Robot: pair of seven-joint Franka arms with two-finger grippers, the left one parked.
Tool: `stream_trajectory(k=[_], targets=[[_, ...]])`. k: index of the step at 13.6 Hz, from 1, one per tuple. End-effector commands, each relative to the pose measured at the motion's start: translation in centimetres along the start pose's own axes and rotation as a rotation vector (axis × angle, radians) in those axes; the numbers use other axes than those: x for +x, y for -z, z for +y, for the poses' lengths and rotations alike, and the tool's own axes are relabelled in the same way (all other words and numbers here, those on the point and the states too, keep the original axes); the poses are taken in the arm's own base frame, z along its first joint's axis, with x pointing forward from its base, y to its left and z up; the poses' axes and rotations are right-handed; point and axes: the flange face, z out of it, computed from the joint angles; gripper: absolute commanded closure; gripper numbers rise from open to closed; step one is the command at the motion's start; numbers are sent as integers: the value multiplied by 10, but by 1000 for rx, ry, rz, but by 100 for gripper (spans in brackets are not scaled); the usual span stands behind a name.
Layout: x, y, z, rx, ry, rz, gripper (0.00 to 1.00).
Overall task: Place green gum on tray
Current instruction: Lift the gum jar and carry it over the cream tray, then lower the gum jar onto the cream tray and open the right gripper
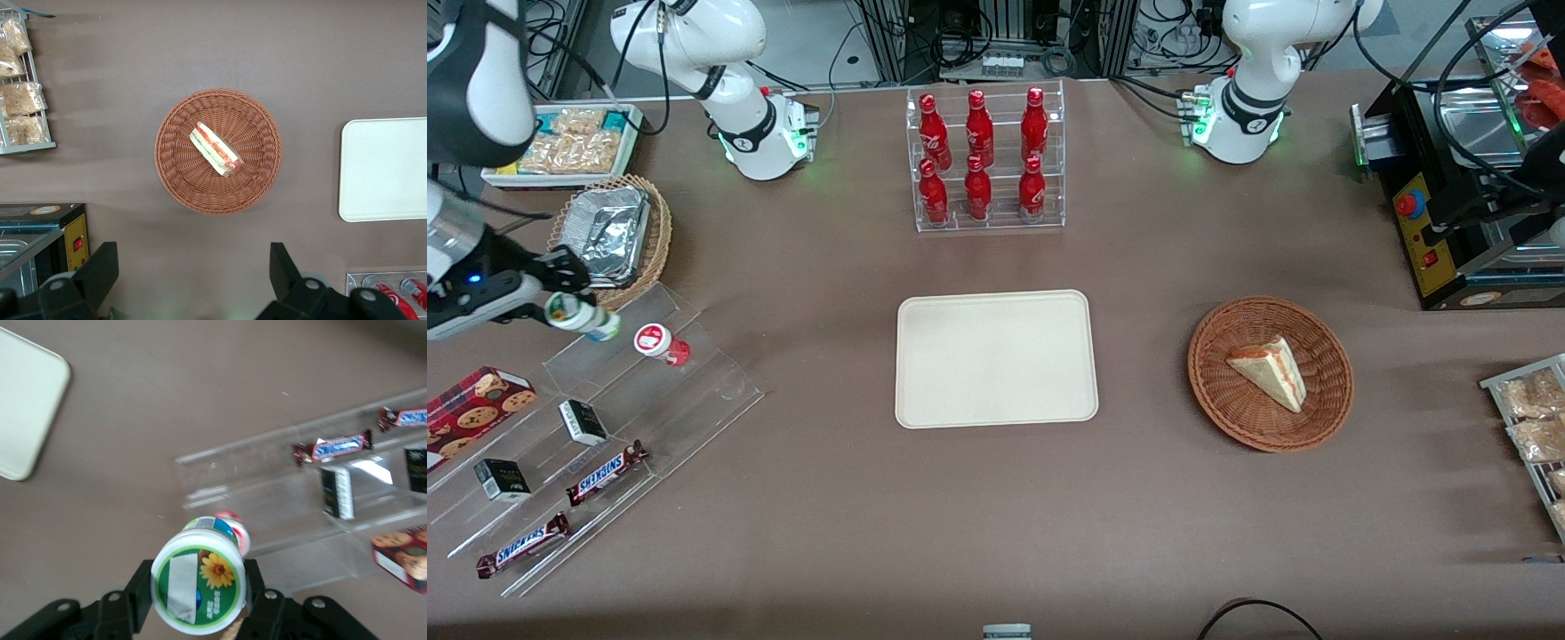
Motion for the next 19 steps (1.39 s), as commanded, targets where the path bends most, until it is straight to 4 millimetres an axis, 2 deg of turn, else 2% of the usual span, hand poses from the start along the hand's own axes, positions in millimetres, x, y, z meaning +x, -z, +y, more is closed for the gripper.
stream_trajectory(k=[1,2,6,8,10,11,13,16,19], targets=[[50,9,-46,17,-61,-40,100],[65,8,-69,31,-104,-37,100],[134,-24,-167,42,-250,-65,100],[166,-57,-224,40,-292,-86,100],[194,-94,-283,45,-358,-16,100],[201,-112,-303,47,-370,-1,100],[213,-152,-336,53,-393,20,100],[222,-206,-369,60,-401,44,100],[223,-234,-390,66,-422,51,100]])
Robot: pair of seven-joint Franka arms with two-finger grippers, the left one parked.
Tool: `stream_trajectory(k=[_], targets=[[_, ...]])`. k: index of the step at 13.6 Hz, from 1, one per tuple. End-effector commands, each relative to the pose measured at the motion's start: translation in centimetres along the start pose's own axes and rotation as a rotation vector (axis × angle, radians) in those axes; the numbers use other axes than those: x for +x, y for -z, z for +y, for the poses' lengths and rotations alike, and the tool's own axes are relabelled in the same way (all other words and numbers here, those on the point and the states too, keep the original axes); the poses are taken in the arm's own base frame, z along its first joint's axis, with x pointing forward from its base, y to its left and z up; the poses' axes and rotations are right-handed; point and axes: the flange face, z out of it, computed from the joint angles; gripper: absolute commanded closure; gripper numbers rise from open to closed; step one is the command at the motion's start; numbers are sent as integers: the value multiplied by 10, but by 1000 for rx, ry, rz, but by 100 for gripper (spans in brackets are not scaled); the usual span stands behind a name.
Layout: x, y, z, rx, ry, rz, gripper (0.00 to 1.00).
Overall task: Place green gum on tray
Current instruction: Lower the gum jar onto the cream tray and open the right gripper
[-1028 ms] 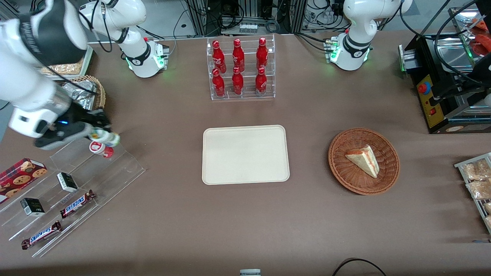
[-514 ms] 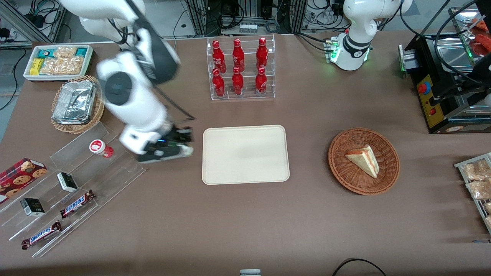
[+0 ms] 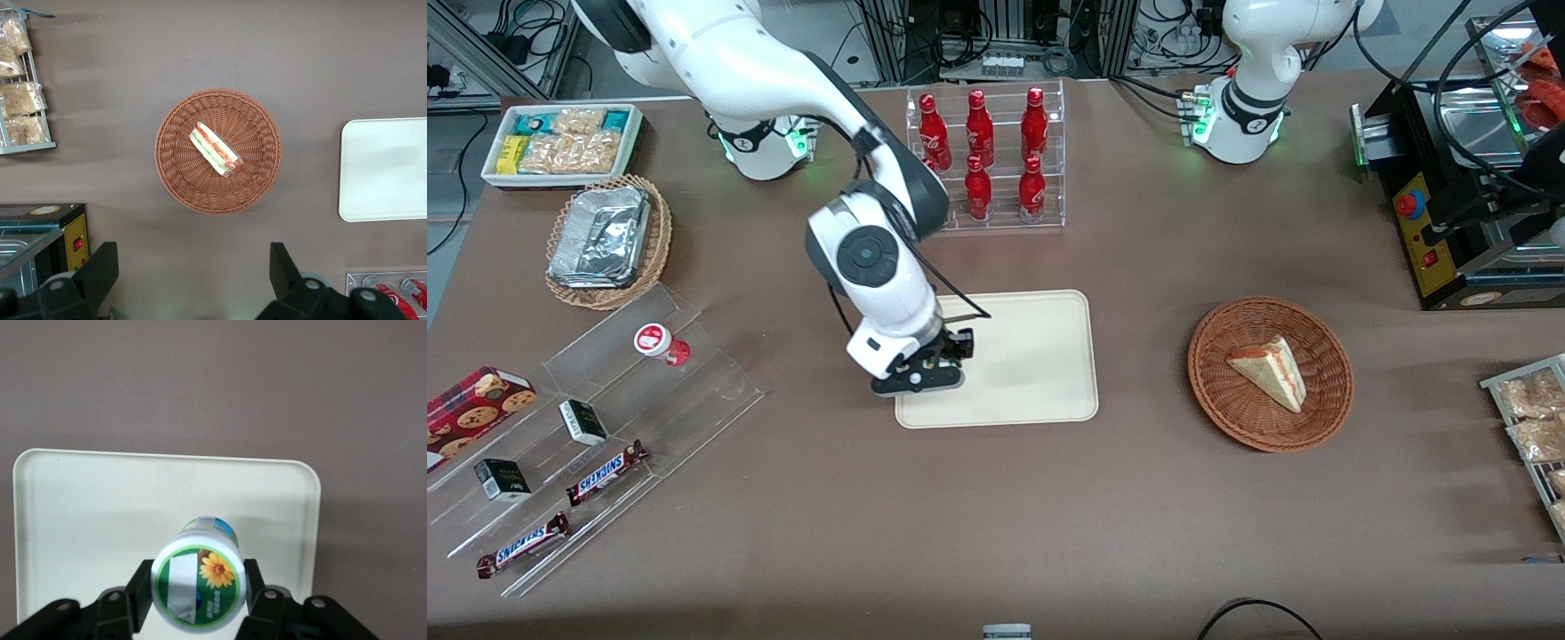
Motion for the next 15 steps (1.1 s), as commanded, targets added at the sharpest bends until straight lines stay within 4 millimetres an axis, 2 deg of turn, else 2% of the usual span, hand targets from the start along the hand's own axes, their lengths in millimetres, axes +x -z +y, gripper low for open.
stream_trajectory(k=[1,5,9,12,15], targets=[[2,-13,-20,13,-26,29,100],[-5,-43,-33,34,-48,56,100],[-27,-70,-58,-9,-39,80,100],[-31,-80,-57,-32,-68,92,100],[-44,-95,-55,-44,-77,74,100]])
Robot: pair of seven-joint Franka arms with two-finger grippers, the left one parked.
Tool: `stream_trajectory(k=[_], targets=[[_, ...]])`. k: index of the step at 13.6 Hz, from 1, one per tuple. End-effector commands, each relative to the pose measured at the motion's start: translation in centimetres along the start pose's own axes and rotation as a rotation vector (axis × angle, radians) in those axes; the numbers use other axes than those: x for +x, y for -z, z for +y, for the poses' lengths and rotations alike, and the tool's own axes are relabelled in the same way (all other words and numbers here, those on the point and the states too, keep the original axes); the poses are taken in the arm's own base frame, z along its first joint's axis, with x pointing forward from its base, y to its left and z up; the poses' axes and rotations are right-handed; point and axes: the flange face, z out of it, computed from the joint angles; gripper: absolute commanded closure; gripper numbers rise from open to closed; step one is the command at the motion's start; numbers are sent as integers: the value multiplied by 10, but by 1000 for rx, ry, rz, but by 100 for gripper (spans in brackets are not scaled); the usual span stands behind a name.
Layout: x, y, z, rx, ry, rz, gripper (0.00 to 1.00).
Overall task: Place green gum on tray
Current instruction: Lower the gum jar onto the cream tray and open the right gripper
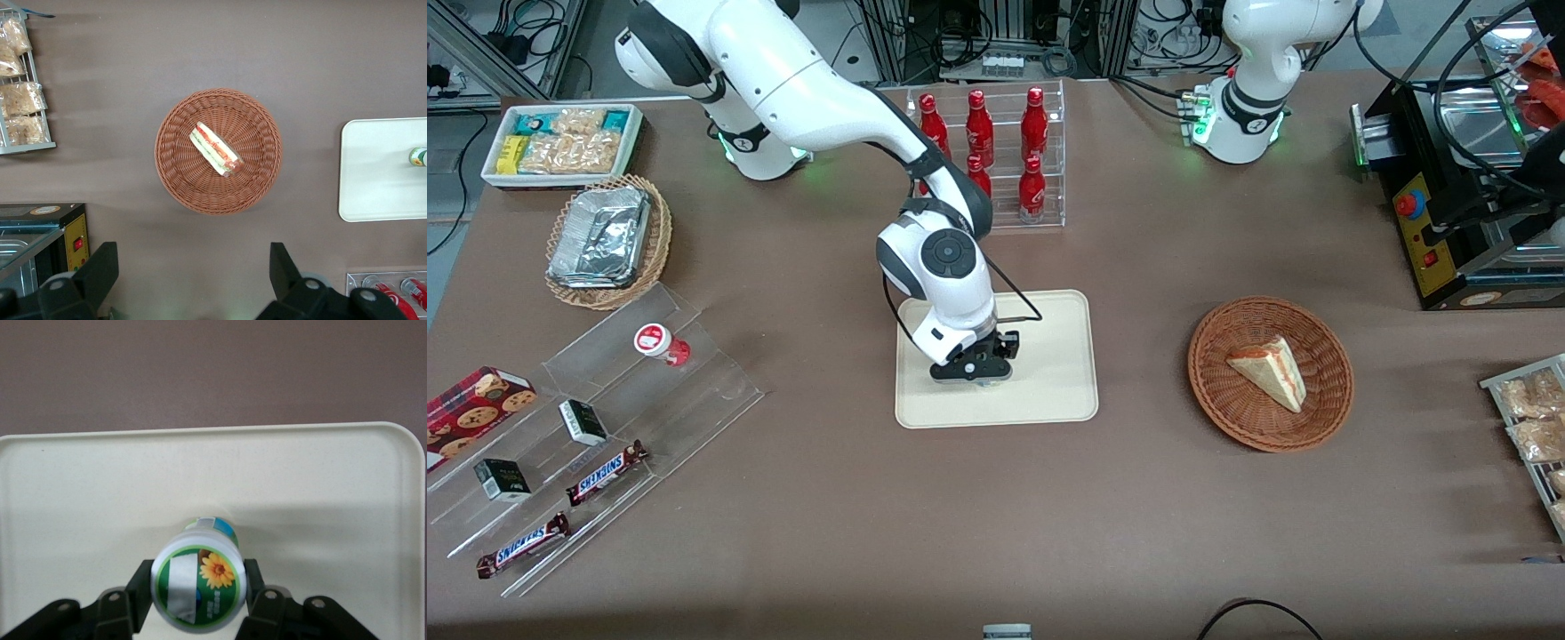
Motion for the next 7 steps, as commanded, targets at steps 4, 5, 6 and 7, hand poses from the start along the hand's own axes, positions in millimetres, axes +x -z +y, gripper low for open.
stream_trajectory(k=[4,5,6,7], targets=[[-6,-7,-1,-7,-8,14,50],[-5,-7,0,-8,-11,13,3],[-4,-5,1,-8,-11,15,1],[0,-1,3,-2,-16,18,1]])
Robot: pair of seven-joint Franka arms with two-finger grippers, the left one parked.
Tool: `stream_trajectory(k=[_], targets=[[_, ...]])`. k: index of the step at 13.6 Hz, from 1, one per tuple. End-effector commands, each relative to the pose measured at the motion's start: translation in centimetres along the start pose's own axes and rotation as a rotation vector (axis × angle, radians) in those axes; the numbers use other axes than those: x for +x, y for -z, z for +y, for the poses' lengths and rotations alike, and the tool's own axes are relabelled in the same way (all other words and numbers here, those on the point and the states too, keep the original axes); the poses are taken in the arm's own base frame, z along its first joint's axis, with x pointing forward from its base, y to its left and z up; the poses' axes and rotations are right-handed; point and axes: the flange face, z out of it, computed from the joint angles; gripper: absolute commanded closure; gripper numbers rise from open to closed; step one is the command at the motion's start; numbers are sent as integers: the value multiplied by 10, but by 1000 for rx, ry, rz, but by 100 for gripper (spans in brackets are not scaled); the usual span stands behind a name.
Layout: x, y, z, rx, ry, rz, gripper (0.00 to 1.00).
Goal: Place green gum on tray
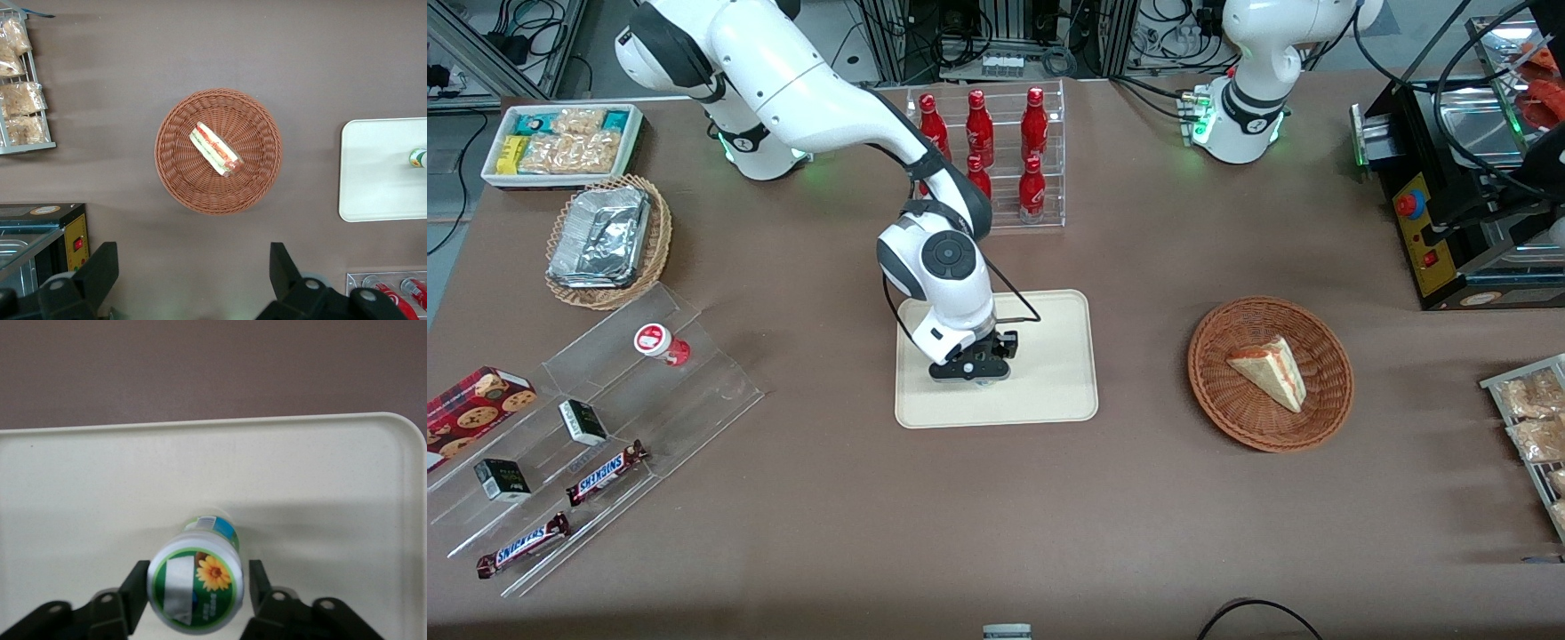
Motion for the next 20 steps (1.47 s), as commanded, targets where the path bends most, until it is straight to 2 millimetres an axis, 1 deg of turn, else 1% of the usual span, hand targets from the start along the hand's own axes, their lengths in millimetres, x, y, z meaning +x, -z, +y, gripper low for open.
stream_trajectory(k=[1,3,4,5,6,7,8,9,10,12,14,15,16,18,20], targets=[[6,11,2,5,-12,25,1],[13,43,7,8,-22,27,1],[21,63,18,-11,-23,15,1],[23,87,27,-25,-15,4,1],[25,112,39,-37,-20,-4,1],[30,135,58,-44,-30,-8,1],[29,155,75,-36,-25,-12,1],[27,173,98,-21,-18,-30,1],[30,191,128,-4,-10,-46,1],[43,231,192,15,-19,-104,1],[54,263,254,46,-10,-152,1],[55,278,280,52,6,-168,1],[55,291,305,51,0,-178,1],[56,312,352,38,-25,-199,1],[63,341,388,26,-76,-193,1]])
